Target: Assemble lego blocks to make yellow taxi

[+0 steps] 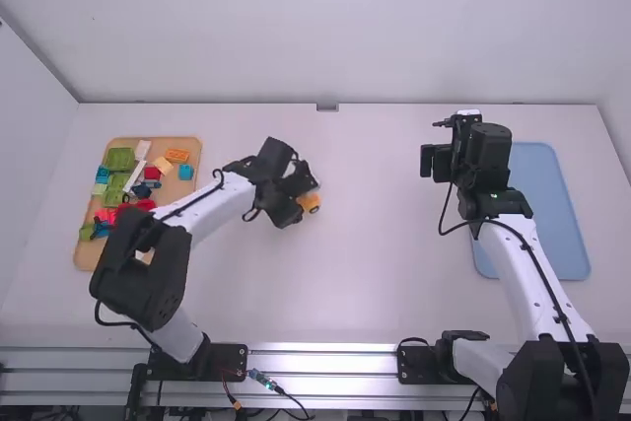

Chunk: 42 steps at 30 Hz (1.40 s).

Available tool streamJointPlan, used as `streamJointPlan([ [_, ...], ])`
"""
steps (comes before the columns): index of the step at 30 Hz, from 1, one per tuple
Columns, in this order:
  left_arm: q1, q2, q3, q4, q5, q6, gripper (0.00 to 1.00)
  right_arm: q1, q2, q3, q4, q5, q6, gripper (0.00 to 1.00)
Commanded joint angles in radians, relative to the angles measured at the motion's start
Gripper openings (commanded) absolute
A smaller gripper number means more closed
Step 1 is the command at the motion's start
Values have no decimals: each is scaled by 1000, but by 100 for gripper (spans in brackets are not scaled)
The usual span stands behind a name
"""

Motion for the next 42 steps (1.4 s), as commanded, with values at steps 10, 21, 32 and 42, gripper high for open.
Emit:
streamJointPlan([
  [10, -225, -25, -171, 147, -76, 133, 7, 5, 1, 16, -2, -3, 1, 99],
  [21, -222, -25, -214, 95, 97, 211, 42, 5, 1, 16, -13, -4, 1, 99],
  [32, -215, -25, -270, 194, 78, 207, 73, 5, 1, 16, -25, -4, 16, 99],
  [42, -217, -45, -201, 108, 72, 208, 99, 5, 1, 16, -27, -3, 16, 99],
])
